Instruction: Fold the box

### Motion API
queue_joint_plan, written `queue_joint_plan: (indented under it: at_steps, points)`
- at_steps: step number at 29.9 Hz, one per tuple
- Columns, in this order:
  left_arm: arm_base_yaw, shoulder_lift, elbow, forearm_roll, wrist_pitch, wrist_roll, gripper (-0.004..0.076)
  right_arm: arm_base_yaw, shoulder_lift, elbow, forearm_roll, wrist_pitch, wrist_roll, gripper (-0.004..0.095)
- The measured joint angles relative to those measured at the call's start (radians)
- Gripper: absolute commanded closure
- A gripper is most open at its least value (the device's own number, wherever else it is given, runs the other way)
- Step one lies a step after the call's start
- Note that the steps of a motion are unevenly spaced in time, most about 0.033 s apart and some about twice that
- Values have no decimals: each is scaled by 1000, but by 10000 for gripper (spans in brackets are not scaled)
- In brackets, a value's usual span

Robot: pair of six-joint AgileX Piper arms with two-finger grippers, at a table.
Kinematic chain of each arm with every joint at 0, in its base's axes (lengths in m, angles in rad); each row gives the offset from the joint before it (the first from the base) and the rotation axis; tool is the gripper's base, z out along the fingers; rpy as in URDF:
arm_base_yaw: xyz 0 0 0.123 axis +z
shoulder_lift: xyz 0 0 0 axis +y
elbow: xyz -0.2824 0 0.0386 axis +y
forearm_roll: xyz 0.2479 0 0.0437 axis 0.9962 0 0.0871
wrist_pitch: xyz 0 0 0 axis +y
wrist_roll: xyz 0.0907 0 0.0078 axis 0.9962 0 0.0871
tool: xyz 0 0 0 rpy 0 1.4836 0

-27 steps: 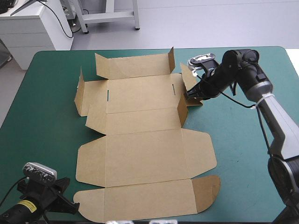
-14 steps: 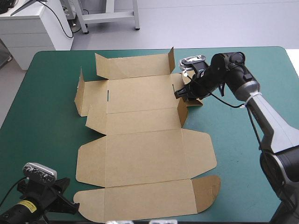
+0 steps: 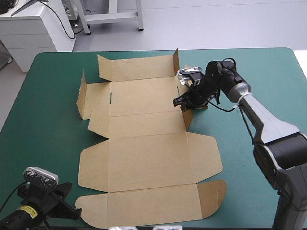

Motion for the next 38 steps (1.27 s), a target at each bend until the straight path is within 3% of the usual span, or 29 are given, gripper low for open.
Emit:
queue_joint_plan:
  at_steps: [9, 17, 26, 38]
  points:
    - [0, 0, 0, -1, 0, 0, 731, 8, 69, 0, -10, -24, -6, 552]
    - [0, 0, 0, -1, 0, 0, 731, 8, 72, 0, -63, -16, -11, 925]
    - [0, 0, 0, 0, 0, 0, 731, 9, 72, 0, -69, -5, -63, 921]
    - [0, 0, 0, 0, 0, 0, 731, 9, 75, -102, -66, 9, -379, 922]
